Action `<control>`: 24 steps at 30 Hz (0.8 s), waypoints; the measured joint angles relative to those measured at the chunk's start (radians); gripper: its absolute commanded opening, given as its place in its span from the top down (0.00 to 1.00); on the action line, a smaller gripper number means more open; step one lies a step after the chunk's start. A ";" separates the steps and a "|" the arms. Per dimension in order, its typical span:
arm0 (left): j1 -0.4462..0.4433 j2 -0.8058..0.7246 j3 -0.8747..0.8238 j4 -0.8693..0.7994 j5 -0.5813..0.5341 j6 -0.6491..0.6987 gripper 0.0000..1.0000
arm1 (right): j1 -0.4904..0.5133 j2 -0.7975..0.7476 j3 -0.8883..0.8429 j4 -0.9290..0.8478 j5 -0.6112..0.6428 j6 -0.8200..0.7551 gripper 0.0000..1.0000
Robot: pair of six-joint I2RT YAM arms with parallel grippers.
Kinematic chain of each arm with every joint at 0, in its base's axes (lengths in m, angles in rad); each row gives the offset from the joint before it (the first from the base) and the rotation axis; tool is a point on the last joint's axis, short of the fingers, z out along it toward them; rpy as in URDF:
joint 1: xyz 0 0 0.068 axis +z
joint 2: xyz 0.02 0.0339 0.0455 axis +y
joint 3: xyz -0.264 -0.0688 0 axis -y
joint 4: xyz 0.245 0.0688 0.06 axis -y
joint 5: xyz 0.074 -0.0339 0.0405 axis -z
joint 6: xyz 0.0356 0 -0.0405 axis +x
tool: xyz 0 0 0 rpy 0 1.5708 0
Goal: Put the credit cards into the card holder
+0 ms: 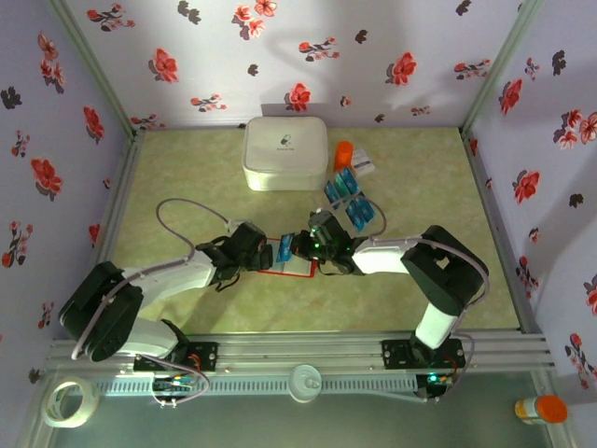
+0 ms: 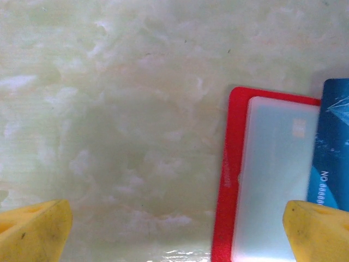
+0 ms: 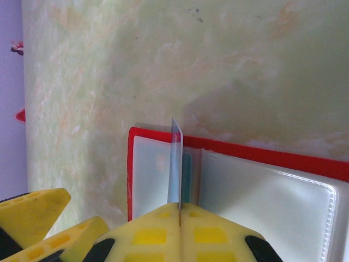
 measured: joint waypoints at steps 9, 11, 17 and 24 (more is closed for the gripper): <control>0.006 0.065 0.000 0.023 0.001 0.013 0.00 | 0.000 0.001 -0.002 0.019 -0.011 0.010 1.00; 0.006 0.067 0.000 0.027 0.001 0.013 0.00 | 0.000 0.001 -0.002 0.020 -0.014 0.013 1.00; 0.006 0.067 -0.024 0.044 0.000 0.012 0.00 | -0.003 -0.034 -0.013 0.011 -0.018 0.011 1.00; 0.006 0.066 -0.040 0.070 0.000 0.011 0.00 | -0.014 -0.163 -0.086 0.013 0.009 0.002 1.00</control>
